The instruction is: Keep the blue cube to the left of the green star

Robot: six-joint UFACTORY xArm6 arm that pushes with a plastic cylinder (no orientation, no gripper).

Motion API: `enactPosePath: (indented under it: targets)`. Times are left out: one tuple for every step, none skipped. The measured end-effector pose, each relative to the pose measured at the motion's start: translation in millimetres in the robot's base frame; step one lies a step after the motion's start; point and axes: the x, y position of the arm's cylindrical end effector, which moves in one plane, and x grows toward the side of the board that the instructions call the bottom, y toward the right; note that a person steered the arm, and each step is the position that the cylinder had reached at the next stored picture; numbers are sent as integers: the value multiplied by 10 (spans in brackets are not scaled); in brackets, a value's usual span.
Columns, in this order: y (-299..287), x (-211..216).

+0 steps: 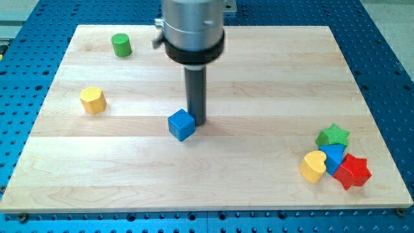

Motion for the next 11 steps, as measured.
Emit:
enactPosePath:
  targets:
    - [-355, -106]
    - [-707, -86]
    - [-949, -17]
    - [-1180, 163]
    - [-821, 313]
    - [-211, 346]
    - [471, 395]
    - [1136, 486]
    - [1357, 516]
    - [1125, 388]
    - [459, -100]
